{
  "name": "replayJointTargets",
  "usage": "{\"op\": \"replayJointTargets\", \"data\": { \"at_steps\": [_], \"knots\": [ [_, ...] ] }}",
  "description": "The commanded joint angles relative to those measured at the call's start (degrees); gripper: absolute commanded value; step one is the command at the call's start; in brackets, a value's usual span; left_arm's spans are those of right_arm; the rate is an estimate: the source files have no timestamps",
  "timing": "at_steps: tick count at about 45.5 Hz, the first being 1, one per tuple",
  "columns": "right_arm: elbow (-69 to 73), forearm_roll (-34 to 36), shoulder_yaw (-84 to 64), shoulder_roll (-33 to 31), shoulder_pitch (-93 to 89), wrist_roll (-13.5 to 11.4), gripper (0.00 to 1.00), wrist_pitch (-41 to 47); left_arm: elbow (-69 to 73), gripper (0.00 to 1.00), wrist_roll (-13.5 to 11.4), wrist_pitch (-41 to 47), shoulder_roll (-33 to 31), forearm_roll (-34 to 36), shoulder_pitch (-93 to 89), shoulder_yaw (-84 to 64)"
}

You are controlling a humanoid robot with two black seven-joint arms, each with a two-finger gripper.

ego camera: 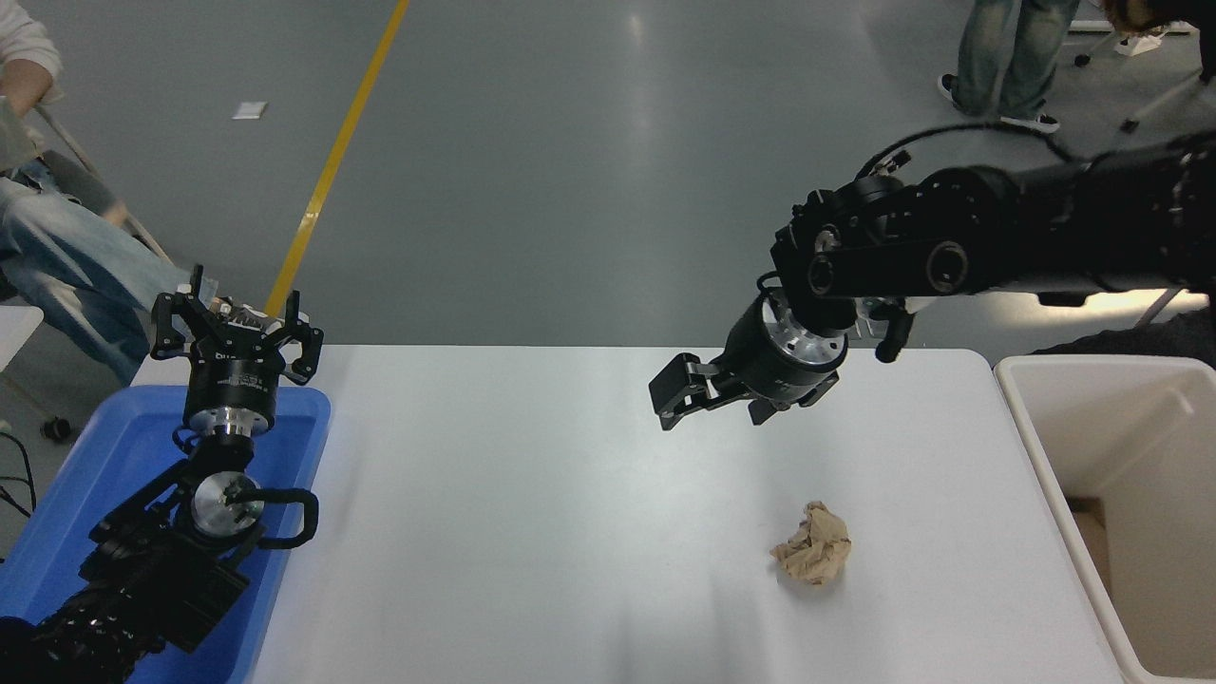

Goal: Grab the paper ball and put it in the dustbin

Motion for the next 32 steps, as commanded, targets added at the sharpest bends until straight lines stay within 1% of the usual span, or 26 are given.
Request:
{"op": "replayJointTargets", "data": {
  "at_steps": [1, 6, 15, 22, 32],
  "knots": [
    [8.1, -3.7, -5.9, -4.1, 12.2, 0.0, 1.00, 4.1, 0.0, 0.99, 0.0, 0.0, 0.0, 0.0, 0.0, 0.0],
    [9.5, -4.3, -8.0, -4.2, 15.3, 0.1, 1.00, 4.8, 0.1, 0.99, 0.0, 0.0, 0.0, 0.0, -0.1, 0.0],
    [11.5, -4.3, -8.5, -5.8, 19.4, 0.1, 1.00, 9.2, 0.0, 0.99, 0.0, 0.0, 0.0, 0.0, -0.1, 0.0],
    [11.7, -4.3, -9.1, -7.1, 20.7, 0.1, 1.00, 9.2, 0.0, 0.99, 0.0, 0.0, 0.0, 0.0, -0.1, 0.0],
    [12.1, -4.6, -10.0, -7.3, 19.3, 0.0, 1.00, 8.5, 0.0, 0.99, 0.0, 0.1, 0.0, 0.0, -0.1, 0.0]
  ]
}}
